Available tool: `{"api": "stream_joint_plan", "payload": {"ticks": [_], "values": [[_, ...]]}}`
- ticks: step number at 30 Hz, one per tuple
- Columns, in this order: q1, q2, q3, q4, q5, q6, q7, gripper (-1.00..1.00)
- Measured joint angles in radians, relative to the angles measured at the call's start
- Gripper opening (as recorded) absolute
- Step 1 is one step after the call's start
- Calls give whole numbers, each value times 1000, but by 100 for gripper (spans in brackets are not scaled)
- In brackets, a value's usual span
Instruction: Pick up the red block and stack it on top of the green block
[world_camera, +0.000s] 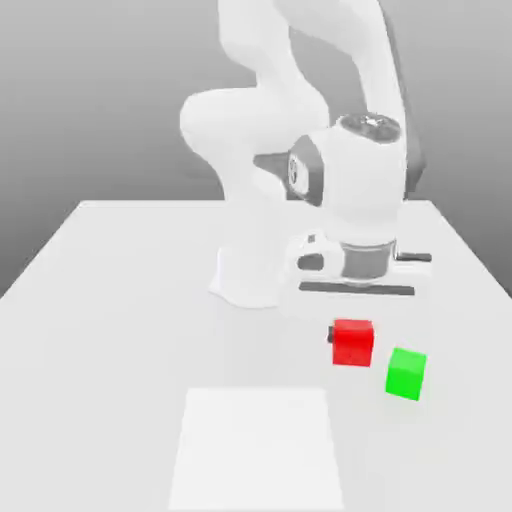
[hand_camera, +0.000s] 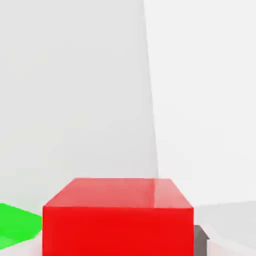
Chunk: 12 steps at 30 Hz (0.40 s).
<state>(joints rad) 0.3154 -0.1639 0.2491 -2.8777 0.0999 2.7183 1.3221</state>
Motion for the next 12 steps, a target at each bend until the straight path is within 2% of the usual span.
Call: {"api": "stream_joint_plan", "payload": {"ticks": [2, 4, 8, 9, 12], "values": [[47, -10, 53, 18, 19, -26, 71, -100], [52, 38, 76, 26, -1, 13, 113, -100], [42, 181, 61, 33, -125, 143, 209, -100], [48, 215, 45, 35, -167, 175, 239, 100], [48, 215, 45, 35, -167, 175, 239, 100]]}}
